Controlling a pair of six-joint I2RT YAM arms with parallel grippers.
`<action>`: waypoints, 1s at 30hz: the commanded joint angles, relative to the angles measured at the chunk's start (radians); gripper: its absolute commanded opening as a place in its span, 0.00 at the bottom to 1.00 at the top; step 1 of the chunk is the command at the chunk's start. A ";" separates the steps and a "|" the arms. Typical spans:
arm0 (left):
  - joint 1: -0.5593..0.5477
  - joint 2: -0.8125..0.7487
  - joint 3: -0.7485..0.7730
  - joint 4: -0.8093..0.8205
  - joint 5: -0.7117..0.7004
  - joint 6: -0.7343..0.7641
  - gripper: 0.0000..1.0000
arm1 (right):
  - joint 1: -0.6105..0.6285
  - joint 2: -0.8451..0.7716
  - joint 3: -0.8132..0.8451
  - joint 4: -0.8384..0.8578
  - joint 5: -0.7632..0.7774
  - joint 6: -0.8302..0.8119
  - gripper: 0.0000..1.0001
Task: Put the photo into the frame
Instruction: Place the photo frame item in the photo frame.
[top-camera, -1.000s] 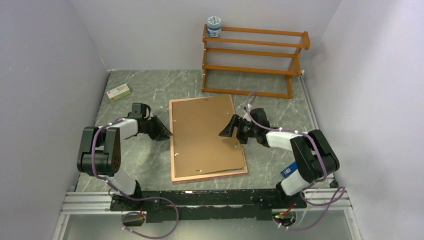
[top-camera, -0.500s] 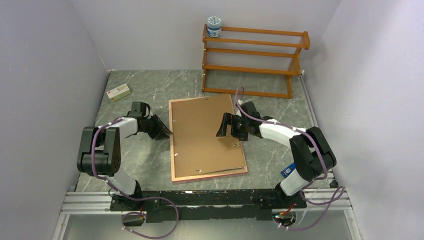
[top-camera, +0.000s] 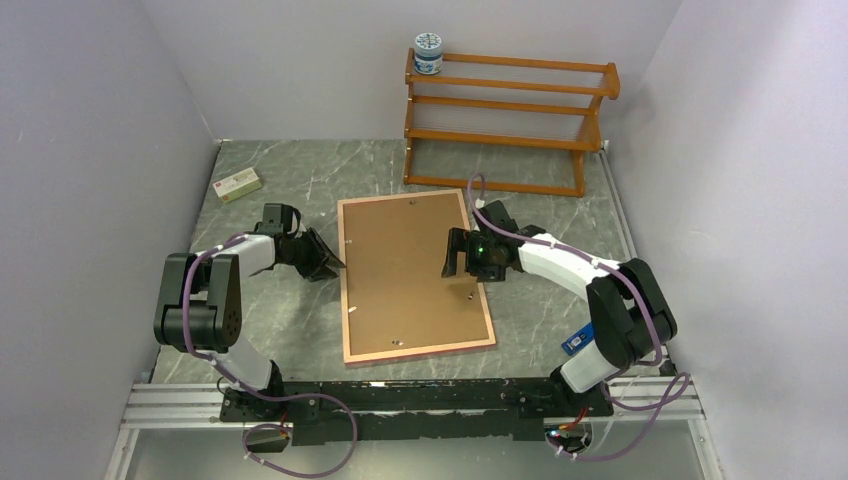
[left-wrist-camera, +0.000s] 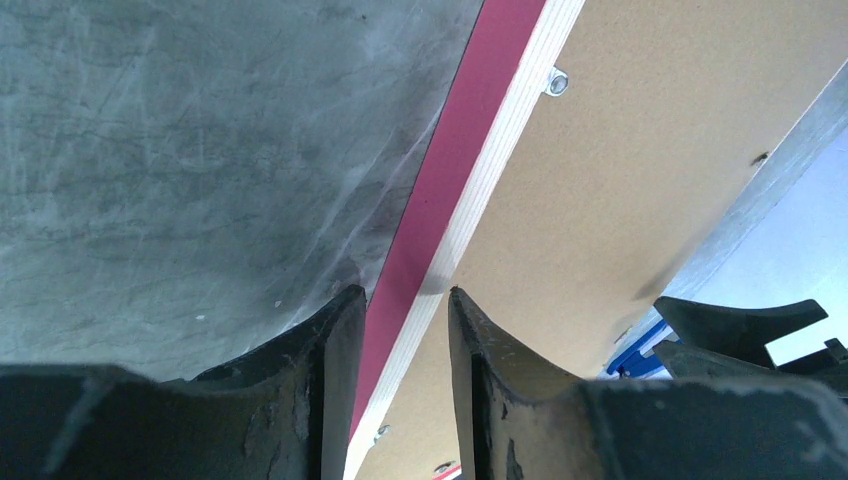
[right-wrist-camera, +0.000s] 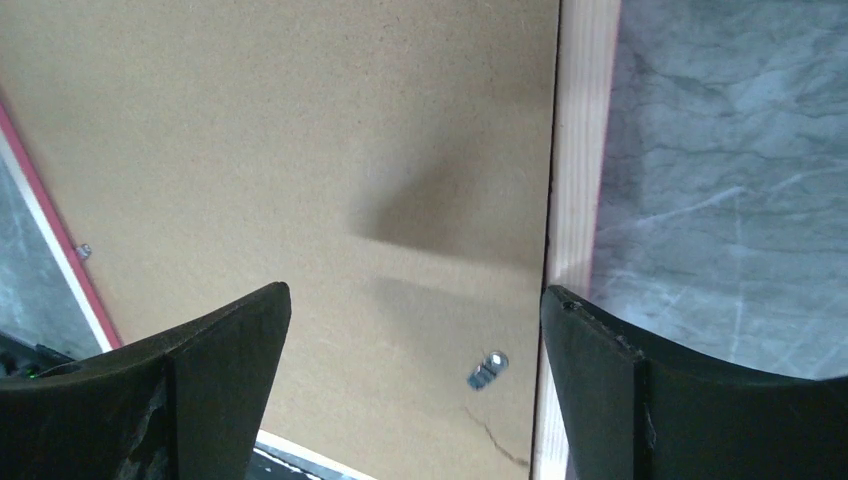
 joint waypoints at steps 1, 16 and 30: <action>0.005 -0.022 0.020 0.003 0.002 0.016 0.42 | 0.004 -0.036 0.043 -0.048 0.059 -0.028 0.99; 0.005 -0.030 0.008 -0.003 -0.012 0.031 0.47 | 0.004 -0.013 0.055 -0.062 0.211 -0.066 0.94; -0.063 -0.122 -0.079 -0.035 -0.063 0.059 0.46 | 0.029 0.018 0.031 -0.102 0.224 -0.117 0.93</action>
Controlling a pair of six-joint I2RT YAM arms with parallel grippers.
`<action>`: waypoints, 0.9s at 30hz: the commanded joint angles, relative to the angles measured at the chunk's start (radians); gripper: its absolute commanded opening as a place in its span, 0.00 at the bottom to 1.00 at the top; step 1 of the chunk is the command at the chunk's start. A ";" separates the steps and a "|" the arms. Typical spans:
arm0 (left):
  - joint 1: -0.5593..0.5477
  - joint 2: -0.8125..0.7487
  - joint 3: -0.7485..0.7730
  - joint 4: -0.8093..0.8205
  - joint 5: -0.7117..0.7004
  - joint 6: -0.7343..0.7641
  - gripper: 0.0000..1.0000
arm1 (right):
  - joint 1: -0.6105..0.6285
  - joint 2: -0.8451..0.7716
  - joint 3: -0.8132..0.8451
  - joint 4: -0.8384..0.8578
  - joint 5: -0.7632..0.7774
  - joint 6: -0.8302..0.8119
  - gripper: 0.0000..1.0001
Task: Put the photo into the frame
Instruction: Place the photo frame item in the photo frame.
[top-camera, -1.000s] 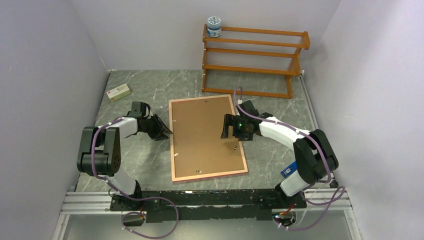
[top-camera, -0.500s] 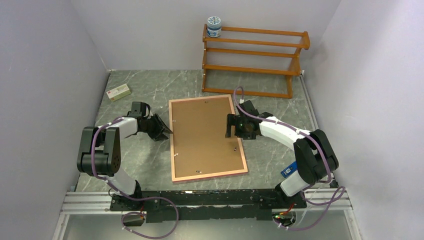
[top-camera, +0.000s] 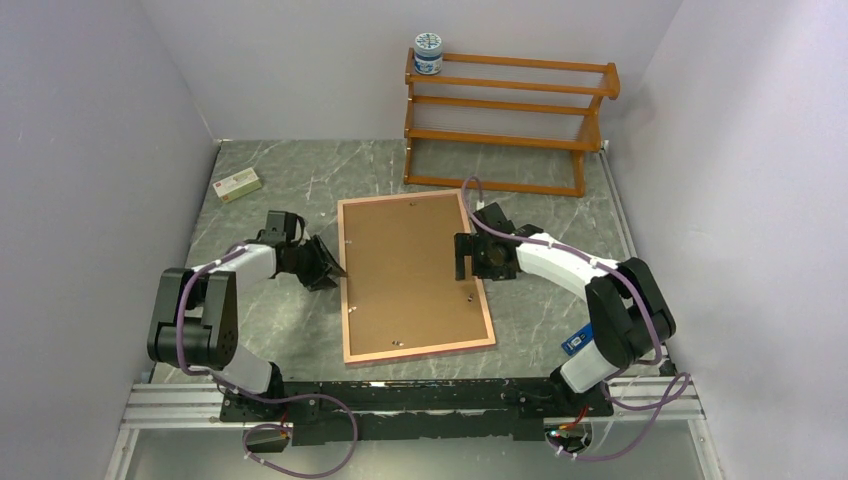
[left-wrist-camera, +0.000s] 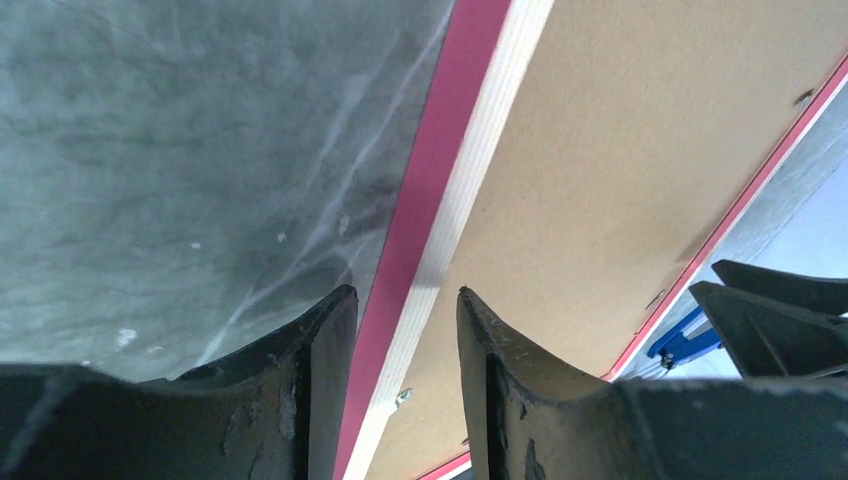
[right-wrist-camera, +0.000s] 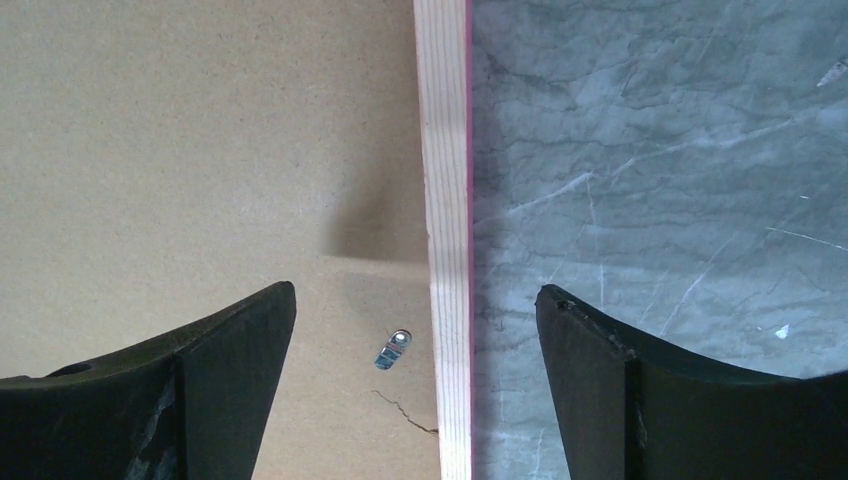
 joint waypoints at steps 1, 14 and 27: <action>-0.044 -0.032 -0.015 -0.015 -0.042 0.021 0.45 | 0.015 0.020 0.017 -0.011 0.009 -0.020 0.91; -0.083 -0.076 -0.088 0.041 -0.087 0.011 0.20 | 0.170 -0.105 -0.063 0.294 -0.214 0.213 0.55; -0.083 -0.168 -0.118 0.065 -0.065 0.078 0.23 | 0.399 0.151 -0.025 0.741 -0.320 0.466 0.45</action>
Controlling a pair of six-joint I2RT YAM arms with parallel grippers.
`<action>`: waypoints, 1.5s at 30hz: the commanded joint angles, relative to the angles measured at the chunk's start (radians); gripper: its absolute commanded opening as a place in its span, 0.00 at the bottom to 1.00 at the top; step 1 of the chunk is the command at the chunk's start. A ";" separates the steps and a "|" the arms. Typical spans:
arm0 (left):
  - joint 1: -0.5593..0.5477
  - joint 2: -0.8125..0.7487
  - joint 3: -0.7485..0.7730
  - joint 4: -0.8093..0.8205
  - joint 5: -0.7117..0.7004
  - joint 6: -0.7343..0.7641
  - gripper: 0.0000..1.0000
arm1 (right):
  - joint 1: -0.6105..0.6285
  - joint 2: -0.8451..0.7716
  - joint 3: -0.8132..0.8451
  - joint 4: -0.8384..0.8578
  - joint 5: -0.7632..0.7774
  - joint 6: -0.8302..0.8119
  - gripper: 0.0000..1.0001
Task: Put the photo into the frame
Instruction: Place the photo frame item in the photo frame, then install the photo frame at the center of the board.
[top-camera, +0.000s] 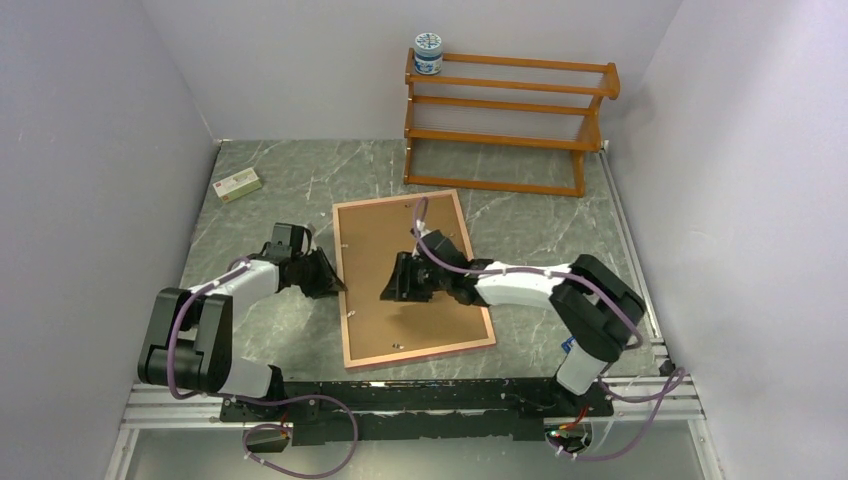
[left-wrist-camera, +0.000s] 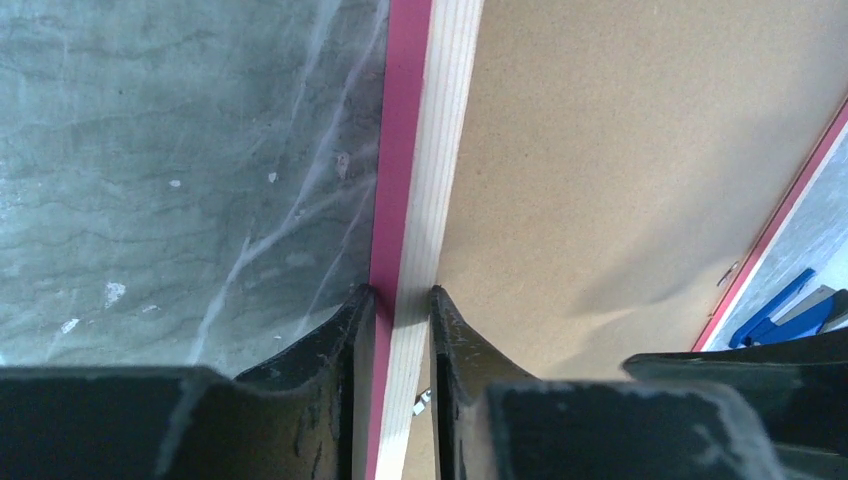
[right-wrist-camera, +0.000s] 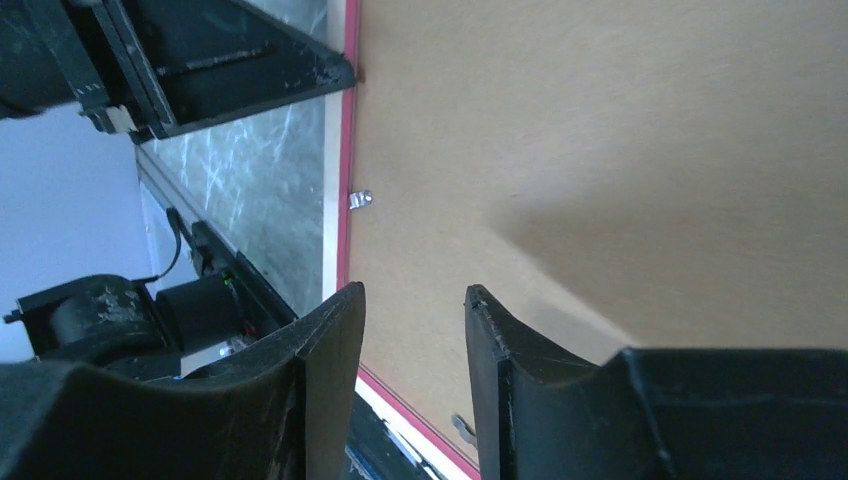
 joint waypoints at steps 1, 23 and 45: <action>0.002 -0.047 -0.008 0.028 0.018 0.021 0.22 | 0.072 0.081 0.054 0.165 -0.035 0.079 0.44; 0.002 0.027 0.002 0.035 0.052 0.054 0.08 | 0.188 0.319 0.186 0.193 0.062 -0.023 0.36; 0.002 0.025 0.002 0.029 0.055 0.046 0.07 | 0.192 0.377 0.184 0.284 0.106 -0.045 0.42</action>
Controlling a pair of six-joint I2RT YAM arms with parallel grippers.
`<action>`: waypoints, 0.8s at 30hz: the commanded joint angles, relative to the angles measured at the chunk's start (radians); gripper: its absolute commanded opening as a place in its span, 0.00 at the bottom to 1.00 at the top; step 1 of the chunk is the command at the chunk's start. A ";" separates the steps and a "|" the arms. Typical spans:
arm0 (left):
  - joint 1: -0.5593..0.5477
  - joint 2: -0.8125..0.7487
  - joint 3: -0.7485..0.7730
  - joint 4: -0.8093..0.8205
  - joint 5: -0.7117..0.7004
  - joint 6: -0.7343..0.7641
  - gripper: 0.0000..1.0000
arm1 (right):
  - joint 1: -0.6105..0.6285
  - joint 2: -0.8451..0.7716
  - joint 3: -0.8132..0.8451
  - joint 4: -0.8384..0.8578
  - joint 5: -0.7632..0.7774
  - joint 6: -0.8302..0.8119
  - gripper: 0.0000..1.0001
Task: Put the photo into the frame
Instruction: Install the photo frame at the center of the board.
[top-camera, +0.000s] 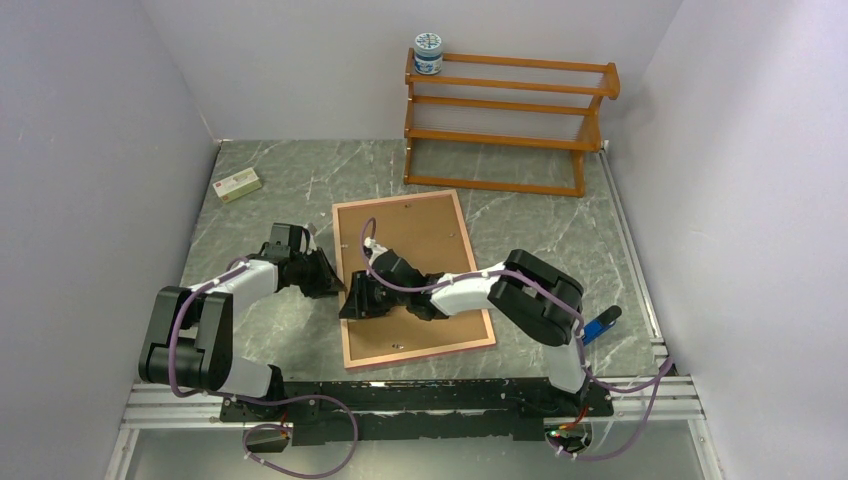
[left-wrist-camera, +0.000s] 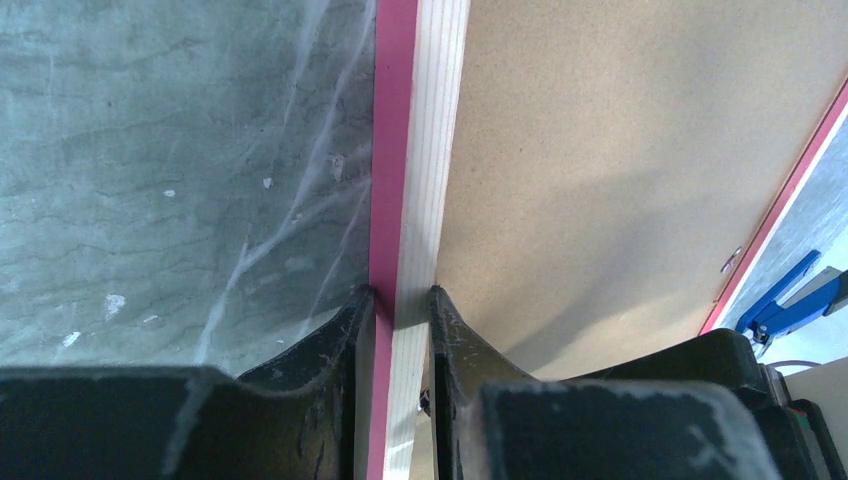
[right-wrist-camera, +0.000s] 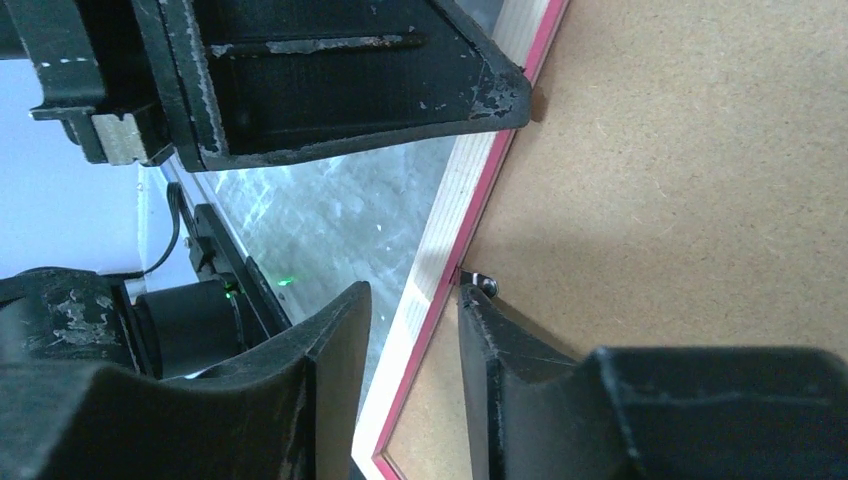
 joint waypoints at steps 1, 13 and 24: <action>-0.008 0.018 0.009 0.017 0.021 0.000 0.07 | 0.006 0.049 0.005 0.040 0.095 -0.052 0.44; -0.008 -0.011 0.024 0.010 0.005 -0.033 0.17 | 0.010 -0.134 -0.149 0.163 0.159 -0.080 0.55; -0.008 -0.010 0.017 0.009 -0.041 -0.026 0.27 | -0.118 -0.233 -0.115 0.021 0.199 -0.008 0.53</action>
